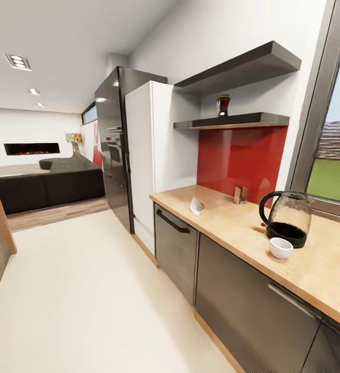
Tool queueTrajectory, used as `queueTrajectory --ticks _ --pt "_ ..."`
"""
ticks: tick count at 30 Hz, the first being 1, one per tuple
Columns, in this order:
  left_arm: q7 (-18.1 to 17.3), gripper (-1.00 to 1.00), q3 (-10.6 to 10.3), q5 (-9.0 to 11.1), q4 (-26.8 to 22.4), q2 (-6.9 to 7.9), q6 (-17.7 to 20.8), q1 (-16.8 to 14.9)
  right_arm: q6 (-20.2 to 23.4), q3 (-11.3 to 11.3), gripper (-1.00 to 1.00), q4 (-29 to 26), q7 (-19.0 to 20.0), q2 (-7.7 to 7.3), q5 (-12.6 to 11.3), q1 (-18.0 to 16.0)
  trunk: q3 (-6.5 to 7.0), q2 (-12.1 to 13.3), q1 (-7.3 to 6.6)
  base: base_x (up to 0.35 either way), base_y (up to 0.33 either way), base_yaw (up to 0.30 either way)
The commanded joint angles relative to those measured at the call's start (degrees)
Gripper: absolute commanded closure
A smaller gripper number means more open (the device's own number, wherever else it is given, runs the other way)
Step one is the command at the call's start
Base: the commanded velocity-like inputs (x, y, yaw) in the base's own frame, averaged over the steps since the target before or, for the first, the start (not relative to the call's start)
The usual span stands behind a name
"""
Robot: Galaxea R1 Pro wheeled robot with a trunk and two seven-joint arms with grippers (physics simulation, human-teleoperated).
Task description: Set up a coffee station on the kitchen countertop: keep the coffee maker on the countertop, move the bottle of coffee from the kitchen shelf to the counter next to the coffee maker, place a paper coffee filter on top of the coffee maker, put the saucer next to the coffee maker with the coffee cup on the saucer, and place the electric kettle next to the coffee maker.
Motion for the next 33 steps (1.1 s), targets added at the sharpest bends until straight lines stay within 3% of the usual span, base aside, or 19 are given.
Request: queueTrajectory --ticks 1,19,33 --pt "0.0 -1.00 0.0 0.0 -0.1 -0.01 -0.1 0.0 -0.2 0.0 -1.00 0.1 0.0 0.00 0.0 0.0 -0.04 0.0 0.00 0.000 0.000 -0.104" --pt "-0.1 -1.00 -0.1 0.0 -0.1 -0.01 -0.1 0.0 0.0 0.1 -1.00 0.1 0.0 0.01 0.1 -0.1 -0.02 0.0 0.00 0.199 0.163 -0.034" --pt "-0.1 -1.00 0.0 0.0 -0.1 -0.01 -0.1 0.0 0.0 0.1 -1.00 0.1 0.0 0.02 0.1 -0.1 -0.12 0.0 0.00 0.022 0.020 -0.173"
